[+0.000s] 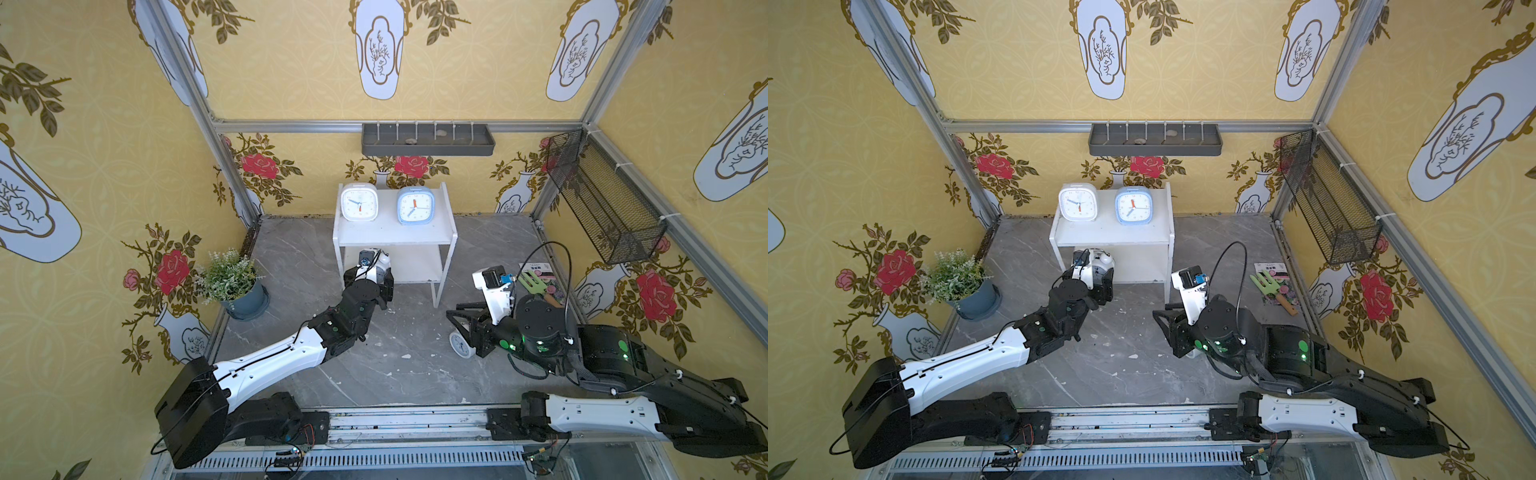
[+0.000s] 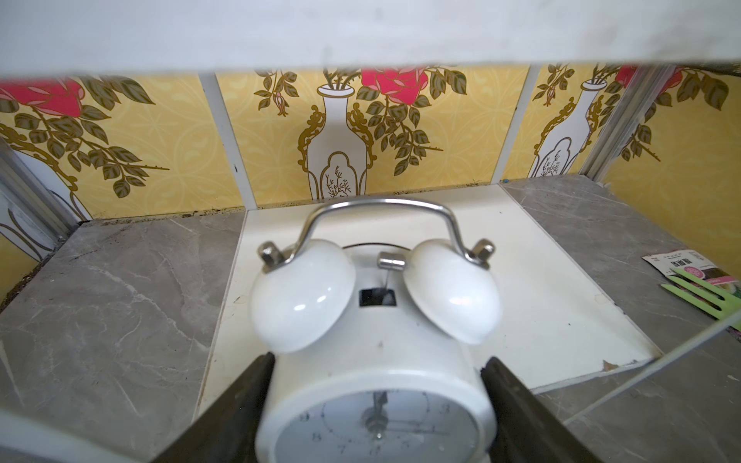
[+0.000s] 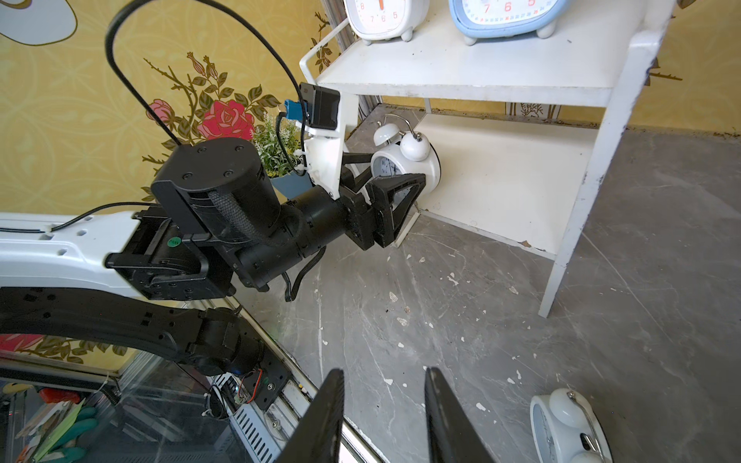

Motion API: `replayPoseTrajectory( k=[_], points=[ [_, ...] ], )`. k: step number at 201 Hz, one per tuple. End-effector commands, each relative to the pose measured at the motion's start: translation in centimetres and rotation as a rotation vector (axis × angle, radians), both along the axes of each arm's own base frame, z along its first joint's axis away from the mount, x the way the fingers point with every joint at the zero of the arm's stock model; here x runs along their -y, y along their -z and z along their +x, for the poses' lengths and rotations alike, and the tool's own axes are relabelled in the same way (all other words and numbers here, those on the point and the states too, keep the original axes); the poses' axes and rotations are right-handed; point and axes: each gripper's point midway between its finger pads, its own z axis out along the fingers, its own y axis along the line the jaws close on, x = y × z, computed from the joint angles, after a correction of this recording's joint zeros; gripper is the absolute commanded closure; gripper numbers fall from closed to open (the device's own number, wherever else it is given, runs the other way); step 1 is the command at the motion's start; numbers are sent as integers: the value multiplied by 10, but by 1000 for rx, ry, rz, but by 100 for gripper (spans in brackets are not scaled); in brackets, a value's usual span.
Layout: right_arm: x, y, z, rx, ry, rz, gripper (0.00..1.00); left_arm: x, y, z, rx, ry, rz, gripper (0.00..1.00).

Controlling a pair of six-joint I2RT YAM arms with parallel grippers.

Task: Place the alarm clocks on the shelf by style
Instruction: Place the alarm on the shelf.

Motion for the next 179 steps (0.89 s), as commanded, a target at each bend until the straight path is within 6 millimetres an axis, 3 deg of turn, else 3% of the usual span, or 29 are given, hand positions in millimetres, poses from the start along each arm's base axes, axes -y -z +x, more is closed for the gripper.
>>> replayPoseTrajectory(
  k=[1, 46, 179],
  points=[
    [-4, -10, -1, 13, -11, 40, 64, -2, -13, 6, 46, -33, -32, 36],
    [-5, -12, -1, 21, -19, 45, 64, -5, -6, 14, 22, -102, -30, 36],
    [-9, -11, -4, 12, -39, 49, 64, -16, 5, 22, 11, -86, -34, 35]
  ],
)
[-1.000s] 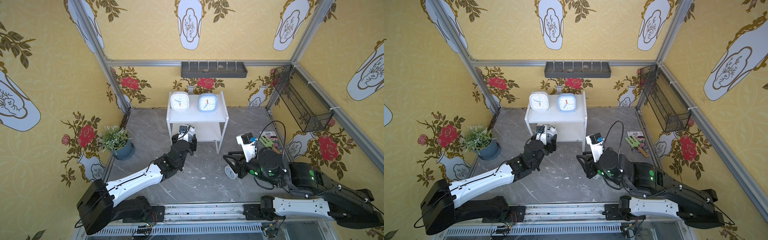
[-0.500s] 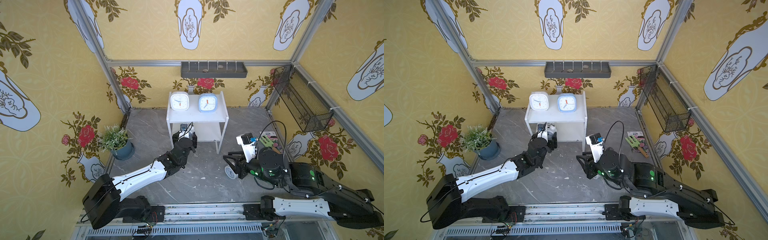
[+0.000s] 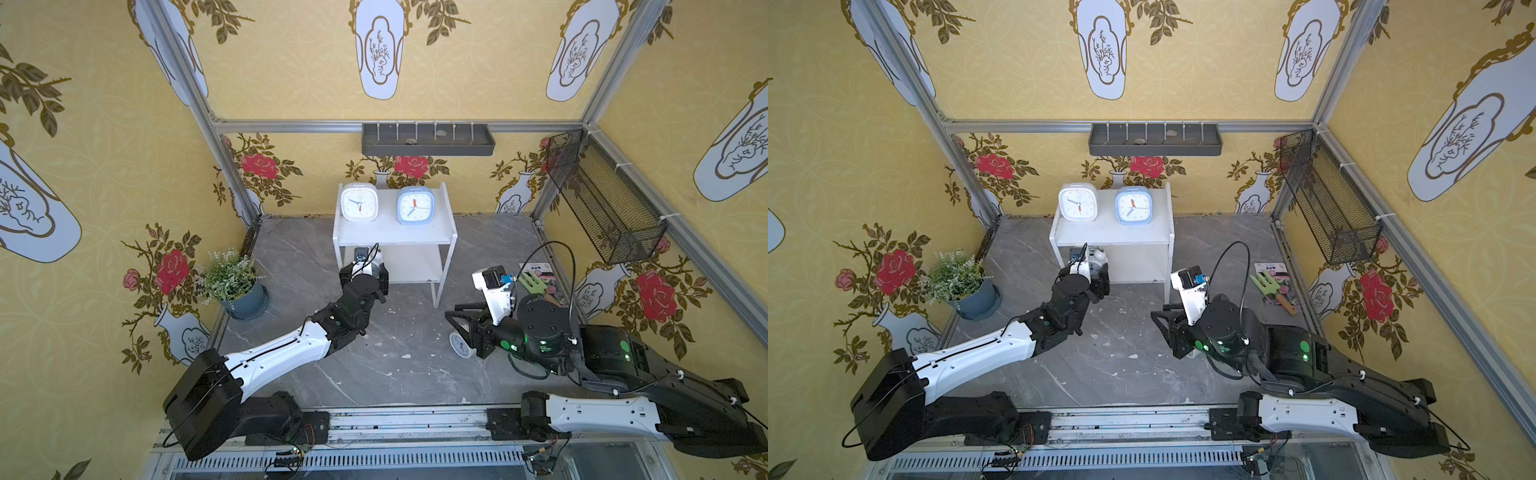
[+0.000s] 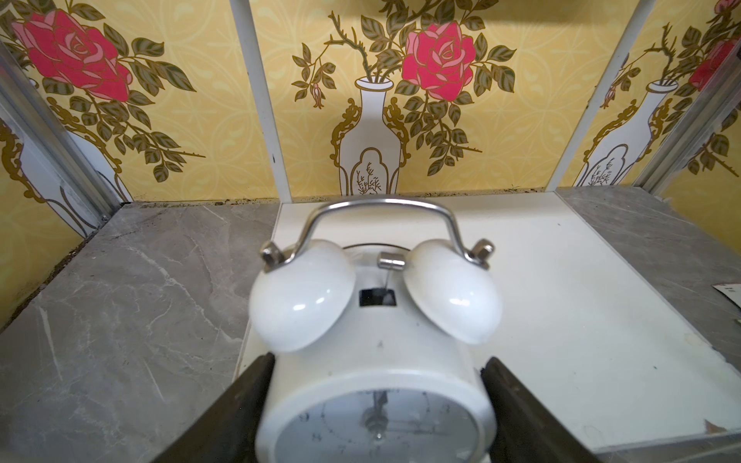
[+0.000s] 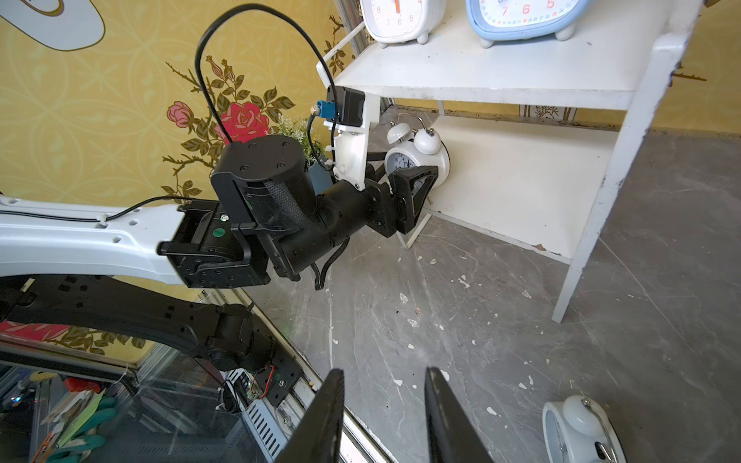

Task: Place the alarm clocks on the shelf by style
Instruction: Place the alarm on the shelf.

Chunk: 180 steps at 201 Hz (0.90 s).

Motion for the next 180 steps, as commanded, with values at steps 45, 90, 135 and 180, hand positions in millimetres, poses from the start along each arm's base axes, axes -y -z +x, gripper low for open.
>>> replayPoseTrajectory(
  k=[45, 90, 135, 180],
  points=[
    [-8, -6, 0, 14, -13, 26, 64, 1, -5, 6, 15, 1, -29, 34],
    [-10, -5, -1, 10, -21, 25, 64, 1, -7, 10, 9, -18, -34, 34],
    [-7, -4, -1, 8, -18, 32, 65, 5, 1, 11, -3, -6, -28, 32],
    [-5, -2, -2, 3, -16, 33, 65, 4, 6, 9, -10, 1, -31, 24]
  ],
)
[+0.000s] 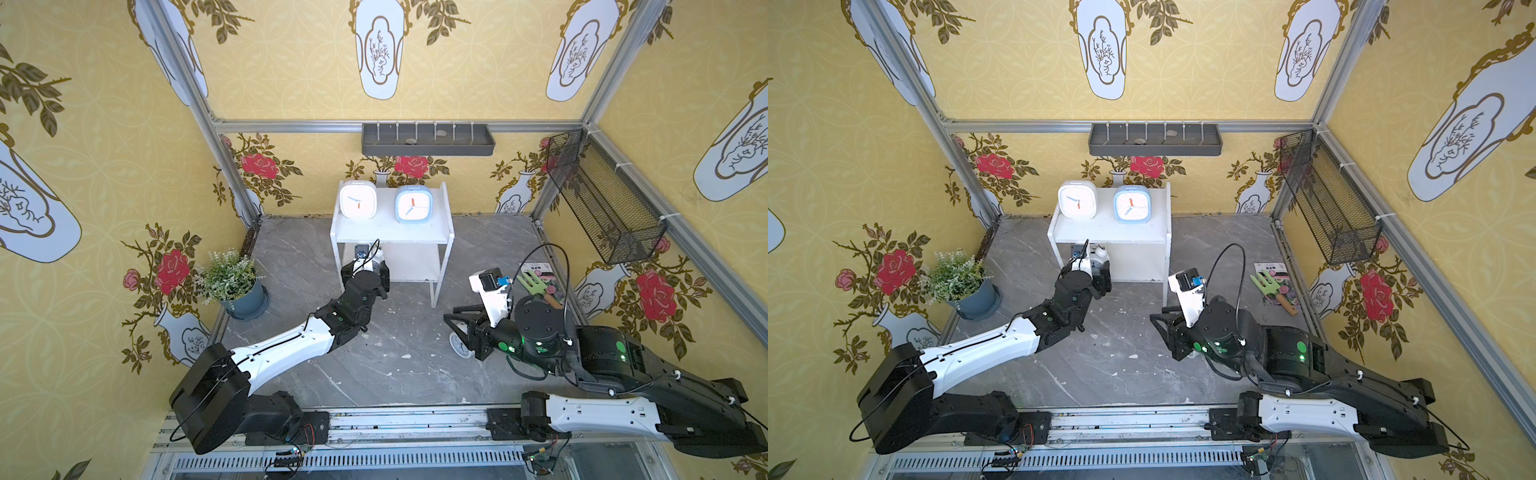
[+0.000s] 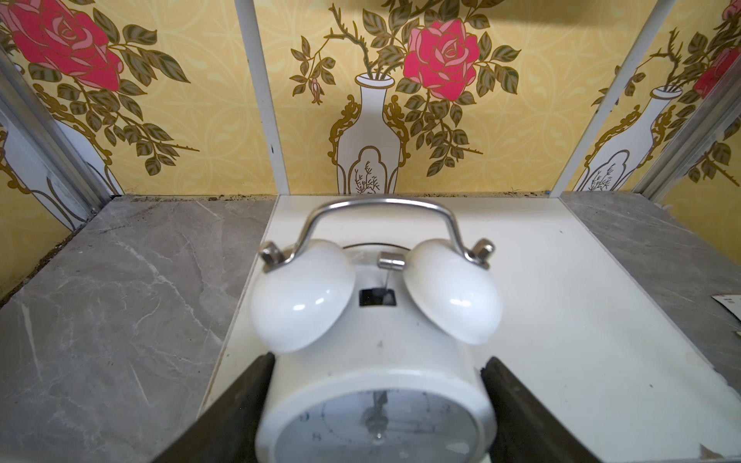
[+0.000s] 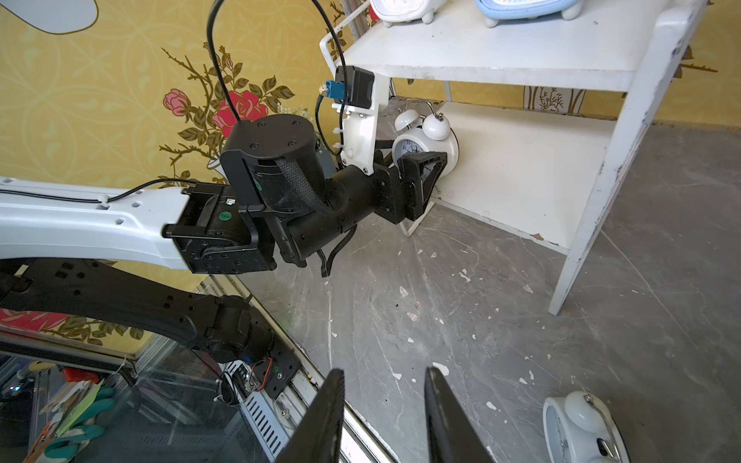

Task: Place the alarm clocks on the shelf by style
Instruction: Place the alarm on the shelf, then pick up the alarm from the center of the board.

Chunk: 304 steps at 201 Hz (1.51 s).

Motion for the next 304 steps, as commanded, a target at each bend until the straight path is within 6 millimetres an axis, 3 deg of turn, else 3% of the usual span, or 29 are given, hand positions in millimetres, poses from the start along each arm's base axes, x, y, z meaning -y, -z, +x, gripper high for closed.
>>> replayPoseTrajectory(
  k=[1, 29, 83, 147, 228, 272, 304],
  points=[
    [-4, -9, 0, 8, -3, 47, 64, 1, 3, 0, 3, 6, -12, 24],
    [-4, -10, 0, 9, -2, 51, 64, -1, 5, -2, -1, 8, -18, 12],
    [-7, -9, 0, 3, -7, 47, 64, -4, 4, -5, 4, 6, -18, 1],
    [-3, -10, 3, 13, 18, 45, 59, -10, 5, -20, 2, 23, -57, 1],
    [2, -8, 7, 18, 42, 28, 55, -4, 13, -41, -19, 70, -33, 1],
    [12, 7, 15, 3, 118, -19, 48, -2, 28, -78, -58, 115, -47, 1],
    [16, 41, 24, -71, 210, -136, 42, -14, 45, -113, -140, 147, -57, 1]
  ],
)
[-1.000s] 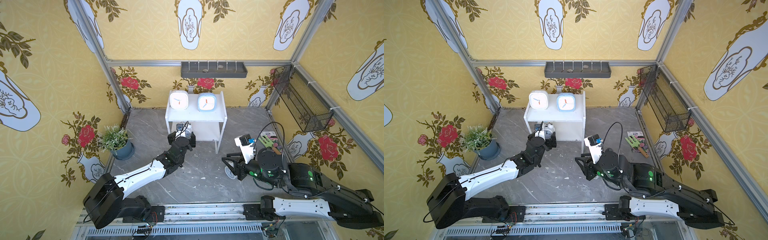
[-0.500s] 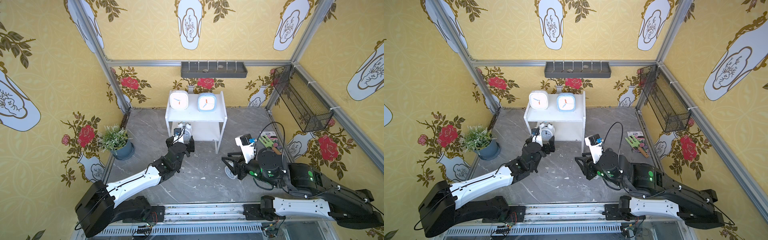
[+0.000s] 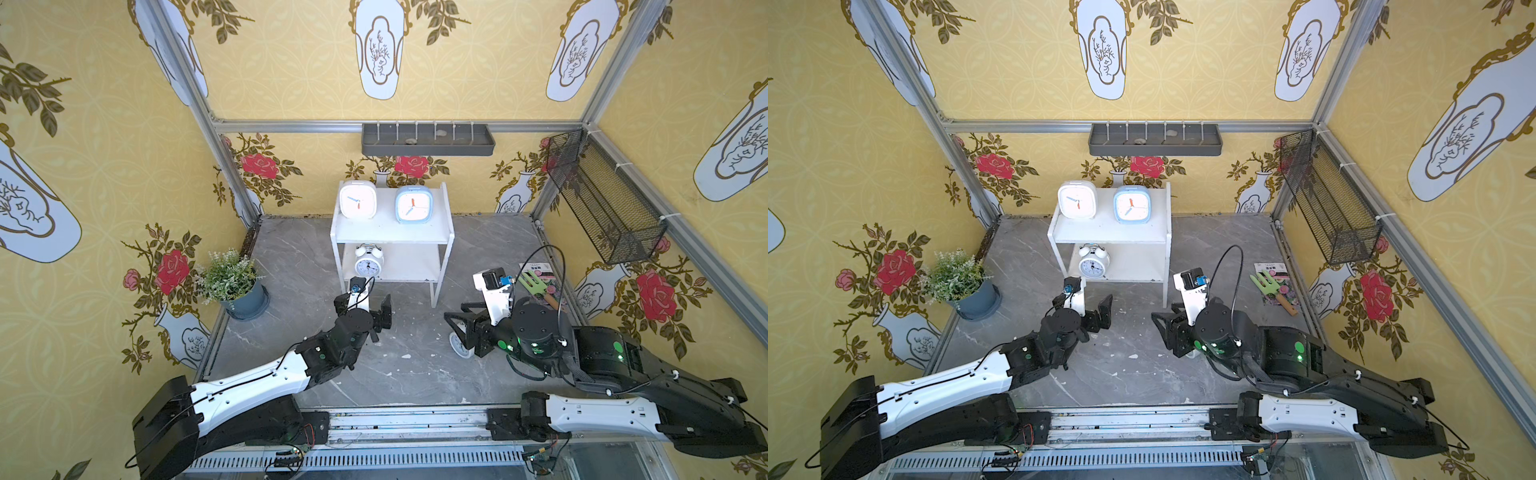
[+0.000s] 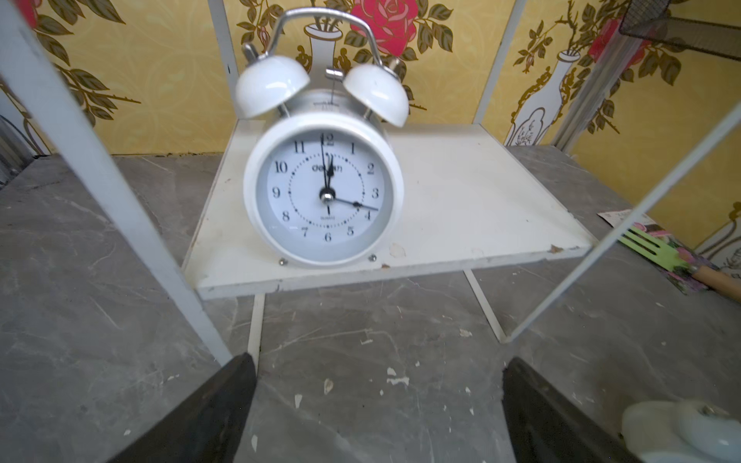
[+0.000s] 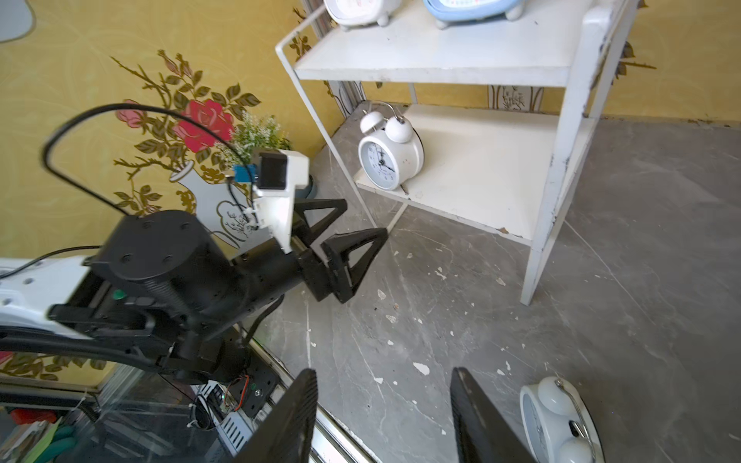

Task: Place the alarm clocks on the shelf by style
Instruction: Pick up the alarm from the center of the board.

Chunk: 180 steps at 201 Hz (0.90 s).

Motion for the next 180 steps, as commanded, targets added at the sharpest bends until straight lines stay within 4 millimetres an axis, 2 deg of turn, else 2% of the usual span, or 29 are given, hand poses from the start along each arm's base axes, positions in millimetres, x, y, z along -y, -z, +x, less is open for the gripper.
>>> replayPoseTrajectory(
  k=[1, 28, 40, 65, 83, 100, 109, 130, 154, 180],
  points=[
    [8, 27, 10, -60, 102, -91, 42, -17, 20, -20, -81, -19, 15, 1],
    [17, 92, 37, -268, 214, -253, 44, -32, 25, -42, -158, 23, -15, 1],
    [20, 110, 43, -316, 234, -259, 44, -36, 22, -49, -185, 40, -21, 1],
    [30, 114, 50, -316, 267, -194, 42, -49, 12, -54, -212, 21, -1, 1],
    [42, 120, 55, -336, 304, -157, 43, -47, 5, -55, -220, 35, -8, 1],
    [56, 136, 57, -386, 361, -150, 43, -52, 3, -55, -255, 3, -32, 1],
    [64, 146, 57, -412, 404, -160, 32, -58, 3, -55, -282, -13, -39, 1],
    [81, 166, 57, -436, 495, -198, 32, -71, 4, -57, -307, -39, -67, 5],
    [82, 174, 58, -441, 517, -183, 30, -86, 5, -64, -331, -60, -110, 8],
    [79, 186, 61, -436, 490, -207, 38, -91, 5, -69, -343, -55, -126, 12]
  ],
)
